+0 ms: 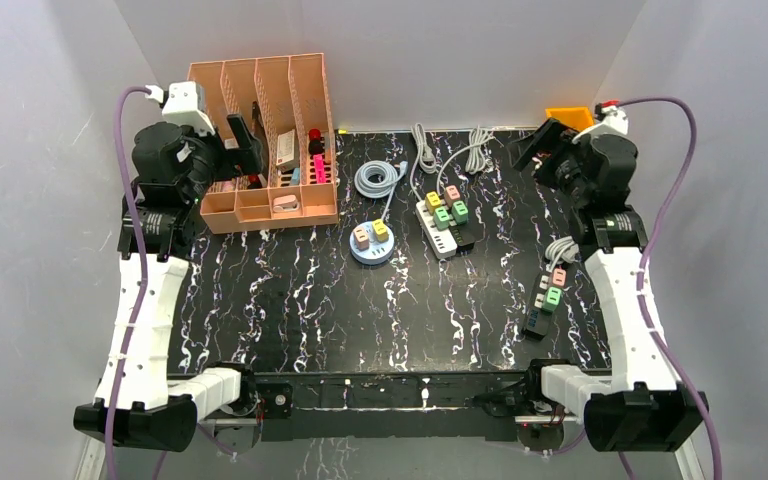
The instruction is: Pull the plug off the socket
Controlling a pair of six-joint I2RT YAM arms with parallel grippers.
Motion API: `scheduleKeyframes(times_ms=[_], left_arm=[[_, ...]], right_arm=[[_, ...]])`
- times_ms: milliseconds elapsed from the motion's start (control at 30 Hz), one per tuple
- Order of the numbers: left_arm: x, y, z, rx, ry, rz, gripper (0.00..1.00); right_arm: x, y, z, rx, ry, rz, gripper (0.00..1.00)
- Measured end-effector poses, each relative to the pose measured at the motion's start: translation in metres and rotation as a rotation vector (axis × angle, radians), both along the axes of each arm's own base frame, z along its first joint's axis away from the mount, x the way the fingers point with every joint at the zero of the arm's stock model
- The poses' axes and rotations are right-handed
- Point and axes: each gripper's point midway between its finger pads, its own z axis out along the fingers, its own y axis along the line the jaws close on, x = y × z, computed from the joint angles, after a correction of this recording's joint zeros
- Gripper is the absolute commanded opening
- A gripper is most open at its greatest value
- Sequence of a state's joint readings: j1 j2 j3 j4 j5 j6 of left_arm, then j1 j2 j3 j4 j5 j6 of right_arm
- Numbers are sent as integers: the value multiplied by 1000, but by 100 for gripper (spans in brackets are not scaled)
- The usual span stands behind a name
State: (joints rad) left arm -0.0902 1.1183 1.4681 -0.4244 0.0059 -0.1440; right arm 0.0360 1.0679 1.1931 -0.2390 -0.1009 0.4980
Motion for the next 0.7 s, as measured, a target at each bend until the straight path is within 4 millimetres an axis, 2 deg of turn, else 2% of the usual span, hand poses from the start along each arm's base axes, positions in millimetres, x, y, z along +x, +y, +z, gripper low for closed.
scheduleKeyframes(times_ms=[67,133,167,233,367,467,500,567,700], left_arm=[[-2,-4,-1,-18,2,-19,98],[-9,-13,0,-37,-11,-64,98],[-14,-20,2,-46,-26,-107,98],[-25,-36,8,-51,-62,-210,98],[-57,-83,21,-11,-78,-561,98],[-57,-111,37,8,-92,-772,98],[-50,-115,33,1,-82,-806,98],[-36,-123,13,-44,-16,-845,98],[-3,-133,-52,-201,168,-836,98]], right_arm=[[7,5,-13,-25,48,-3,98],[12,23,-24,-83,87,14,98],[14,39,-30,-126,101,36,98],[12,84,-40,-222,114,120,98],[5,164,-60,-424,114,267,98],[5,208,-79,-527,127,364,94],[6,220,-86,-548,140,395,92],[11,236,-102,-573,173,447,87],[16,252,-138,-604,265,527,80]])
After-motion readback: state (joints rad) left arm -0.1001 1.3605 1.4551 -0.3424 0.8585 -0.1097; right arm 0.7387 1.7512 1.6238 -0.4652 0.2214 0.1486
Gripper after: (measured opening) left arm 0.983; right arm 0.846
